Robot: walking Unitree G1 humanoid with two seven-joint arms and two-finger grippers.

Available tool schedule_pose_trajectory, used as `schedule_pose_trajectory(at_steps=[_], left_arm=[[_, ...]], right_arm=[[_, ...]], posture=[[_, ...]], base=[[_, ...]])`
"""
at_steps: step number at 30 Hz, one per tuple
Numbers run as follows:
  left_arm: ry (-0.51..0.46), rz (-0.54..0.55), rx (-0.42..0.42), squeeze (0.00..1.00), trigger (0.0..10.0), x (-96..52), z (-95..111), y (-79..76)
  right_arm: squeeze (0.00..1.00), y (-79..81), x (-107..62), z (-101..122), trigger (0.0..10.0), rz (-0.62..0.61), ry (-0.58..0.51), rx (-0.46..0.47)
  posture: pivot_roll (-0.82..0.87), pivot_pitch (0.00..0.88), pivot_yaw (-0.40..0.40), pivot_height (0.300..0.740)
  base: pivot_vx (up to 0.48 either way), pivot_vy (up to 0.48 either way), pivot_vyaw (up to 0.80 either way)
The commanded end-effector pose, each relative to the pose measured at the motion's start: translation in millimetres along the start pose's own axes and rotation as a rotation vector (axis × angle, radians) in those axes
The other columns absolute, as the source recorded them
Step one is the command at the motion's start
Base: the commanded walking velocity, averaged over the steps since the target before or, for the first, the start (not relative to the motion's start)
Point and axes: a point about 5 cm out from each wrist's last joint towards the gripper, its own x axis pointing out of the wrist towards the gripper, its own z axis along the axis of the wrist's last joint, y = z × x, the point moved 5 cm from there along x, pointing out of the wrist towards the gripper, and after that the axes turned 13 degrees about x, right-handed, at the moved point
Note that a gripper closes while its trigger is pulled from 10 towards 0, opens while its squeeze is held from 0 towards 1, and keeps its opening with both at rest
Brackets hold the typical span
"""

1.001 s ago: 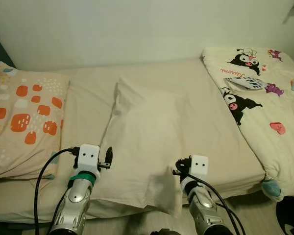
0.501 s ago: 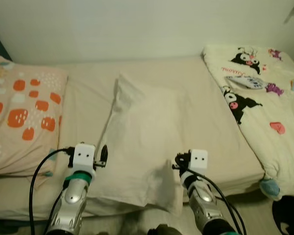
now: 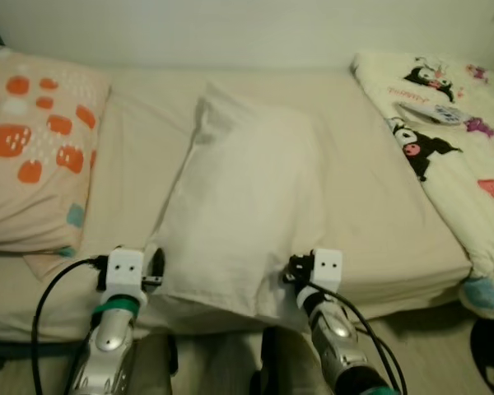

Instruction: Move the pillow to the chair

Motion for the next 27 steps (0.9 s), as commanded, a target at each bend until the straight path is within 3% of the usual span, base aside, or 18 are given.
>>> schedule_pose_trajectory(at_steps=[1,6,7,9,10,11,14,15,16,17,20,22,25,27], left_arm=[[-0.013,0.028,-0.012,0.00,10.0,-0.8,-1,6.6],[-0.091,0.082,-0.038,0.00,10.0,7.0,12,31.0],[-0.108,0.078,-0.043,0.51,10.0,8.7,15,32.9],[-0.119,0.075,-0.046,0.51,10.0,9.7,17,33.9],[-0.166,0.053,-0.059,1.00,10.0,12.1,27,35.1],[-0.193,0.037,-0.058,1.00,10.0,13.7,32,35.2],[-0.212,0.027,-0.056,1.00,10.0,14.6,36,35.2],[-0.247,-0.003,-0.057,1.00,10.0,18.2,45,35.3],[-0.247,-0.003,-0.057,1.00,10.0,18.2,45,35.3],[-0.256,-0.010,-0.065,1.00,10.0,19.6,47,35.8],[-0.258,-0.035,-0.123,1.00,10.0,26.5,50,36.1],[-0.241,-0.124,-0.211,1.00,10.0,36.0,50,26.0],[-0.167,-0.203,-0.284,1.00,10.0,48.9,42,15.8],[-0.159,-0.210,-0.297,1.00,10.0,50.8,43,15.1]], right_arm=[[0.00,1.3,1.7,3,10.0,0.007,-0.011,0.021],[0.00,4.5,15.0,40,10.0,-0.012,-0.128,0.081],[0.00,3.4,16.5,47,10.0,-0.022,-0.152,0.093],[0.00,2.6,17.3,51,10.0,-0.028,-0.167,0.102],[0.00,0.0,18.8,65,10.0,-0.041,-0.219,0.151],[0.38,-2.5,18.6,73,10.0,-0.051,-0.249,0.162],[0.38,-4.3,18.4,78,10.0,-0.058,-0.269,0.168],[0.89,-12.7,14.3,93,10.0,-0.085,-0.338,0.210],[0.89,-12.7,14.3,93,10.0,-0.085,-0.338,0.210],[1.00,-16.5,11.8,98,10.0,-0.094,-0.363,0.229],[1.00,-21.2,8.4,103,10.0,-0.090,-0.393,0.276],[1.00,-21.8,11.1,101,10.0,-0.069,-0.373,0.315],[1.00,-19.2,19.5,91,10.0,-0.029,-0.304,0.477],[1.00,-19.7,20.5,91,10.0,-0.026,-0.297,0.500]], posture=[[0.06,0.035,-0.036,0.590],[0.06,0.041,-0.043,0.590],[0.06,0.046,-0.046,0.590],[0.06,0.046,-0.046,0.590],[0.06,0.048,-0.048,0.590],[0.06,0.049,-0.052,0.590],[0.06,0.049,-0.052,0.590],[0.06,0.049,-0.052,0.590],[0.06,0.049,-0.052,0.590],[0.06,0.051,-0.050,0.590],[0.04,0.056,-0.045,0.590],[0.04,0.064,-0.043,0.590],[0.02,0.094,-0.042,0.590],[0.01,0.119,-0.038,0.590]], base=[[0.000,0.000,0.00],[0.000,0.000,0.00],[0.000,0.000,0.00],[0.000,0.000,0.00],[0.000,0.000,0.00],[0.000,0.000,0.00],[0.000,0.000,0.00],[0.000,0.000,0.00],[0.000,0.000,0.00],[0.000,0.000,0.00],[0.000,0.000,0.00],[0.000,0.000,0.00],[0.000,0.000,0.00],[0.000,0.000,0.00]])
